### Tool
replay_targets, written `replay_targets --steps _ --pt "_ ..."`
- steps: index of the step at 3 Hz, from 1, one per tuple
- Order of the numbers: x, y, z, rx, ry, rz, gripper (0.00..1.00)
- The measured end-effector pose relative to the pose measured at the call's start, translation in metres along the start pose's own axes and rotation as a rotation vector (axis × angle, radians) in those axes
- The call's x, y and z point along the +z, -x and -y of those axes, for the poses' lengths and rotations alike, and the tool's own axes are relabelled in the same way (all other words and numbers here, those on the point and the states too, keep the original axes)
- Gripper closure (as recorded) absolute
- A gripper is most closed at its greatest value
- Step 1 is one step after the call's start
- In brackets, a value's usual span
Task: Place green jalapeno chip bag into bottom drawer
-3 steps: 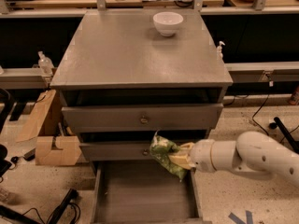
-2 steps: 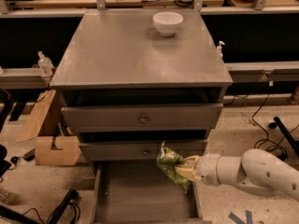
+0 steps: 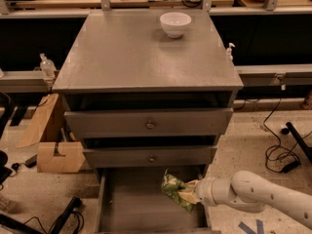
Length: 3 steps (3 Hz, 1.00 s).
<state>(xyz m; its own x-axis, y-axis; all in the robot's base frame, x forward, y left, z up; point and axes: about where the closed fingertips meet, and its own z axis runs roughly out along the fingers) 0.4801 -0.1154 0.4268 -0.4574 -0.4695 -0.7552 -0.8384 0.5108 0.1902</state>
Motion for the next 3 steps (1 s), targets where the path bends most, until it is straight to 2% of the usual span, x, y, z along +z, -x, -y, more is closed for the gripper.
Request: replay_targets --steps 1,3 --pt "0.047 -0.039 0.008 0.020 0.046 -0.085 1.00" --pt "0.075 -0.062 0.014 0.032 0.079 -0.139 1.00"
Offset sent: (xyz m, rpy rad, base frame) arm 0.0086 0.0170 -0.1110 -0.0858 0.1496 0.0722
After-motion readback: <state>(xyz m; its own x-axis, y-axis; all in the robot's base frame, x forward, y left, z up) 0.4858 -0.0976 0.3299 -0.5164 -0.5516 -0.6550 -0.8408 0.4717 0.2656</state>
